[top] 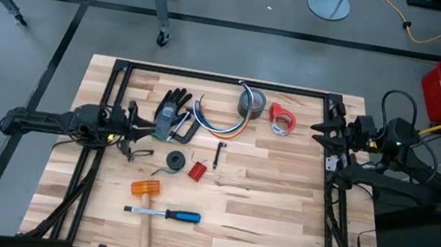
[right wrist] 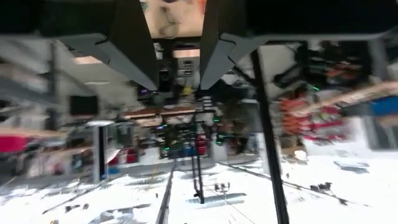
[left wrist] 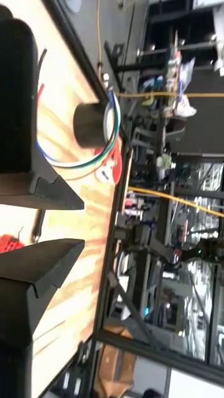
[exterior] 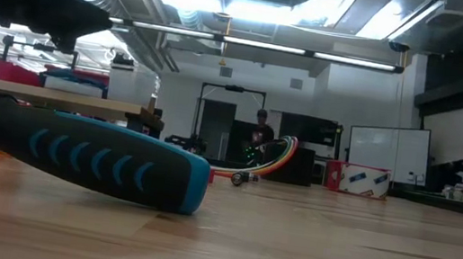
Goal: Coil cords
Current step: Return to Home Position
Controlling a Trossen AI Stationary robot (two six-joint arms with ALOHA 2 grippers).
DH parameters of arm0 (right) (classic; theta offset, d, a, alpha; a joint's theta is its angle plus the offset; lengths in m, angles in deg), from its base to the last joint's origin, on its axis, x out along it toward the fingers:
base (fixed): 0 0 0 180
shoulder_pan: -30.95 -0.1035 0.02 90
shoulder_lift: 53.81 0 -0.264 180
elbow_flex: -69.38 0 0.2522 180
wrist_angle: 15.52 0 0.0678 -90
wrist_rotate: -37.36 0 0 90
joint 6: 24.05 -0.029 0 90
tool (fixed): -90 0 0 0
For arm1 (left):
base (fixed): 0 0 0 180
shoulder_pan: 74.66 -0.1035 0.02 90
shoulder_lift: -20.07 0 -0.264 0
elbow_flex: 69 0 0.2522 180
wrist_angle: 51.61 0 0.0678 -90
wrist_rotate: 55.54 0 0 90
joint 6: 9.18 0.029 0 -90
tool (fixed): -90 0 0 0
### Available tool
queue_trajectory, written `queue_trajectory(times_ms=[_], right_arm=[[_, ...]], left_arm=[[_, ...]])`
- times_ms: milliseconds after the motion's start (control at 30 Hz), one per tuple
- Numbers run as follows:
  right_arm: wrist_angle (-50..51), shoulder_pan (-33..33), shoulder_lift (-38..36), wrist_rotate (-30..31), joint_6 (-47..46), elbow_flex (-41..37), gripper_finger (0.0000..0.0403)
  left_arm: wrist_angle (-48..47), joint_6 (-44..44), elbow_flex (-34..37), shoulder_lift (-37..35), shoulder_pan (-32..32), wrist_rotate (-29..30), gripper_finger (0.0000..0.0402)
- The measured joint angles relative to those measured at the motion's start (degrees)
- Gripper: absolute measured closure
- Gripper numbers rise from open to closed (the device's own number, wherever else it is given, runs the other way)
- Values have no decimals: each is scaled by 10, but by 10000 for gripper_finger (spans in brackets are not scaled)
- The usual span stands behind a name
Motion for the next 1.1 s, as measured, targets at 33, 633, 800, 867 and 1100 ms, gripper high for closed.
queue_trajectory(times_ms=[33,633,800,867,1100], right_arm=[[-1,0,0,-7,-14,0,281],[292,0,-117,-30,-12,60,281],[292,0,-168,11,-6,10,281],[286,0,-188,11,0,-16,281],[159,0,-214,-14,-18,-132,281]], left_arm=[[-2,-1,0,0,-1,-7,325],[-9,16,0,0,-1,-28,325],[-9,13,0,0,-1,-28,325],[-9,13,0,0,-1,-28,325],[-9,12,0,0,-1,-27,325]])
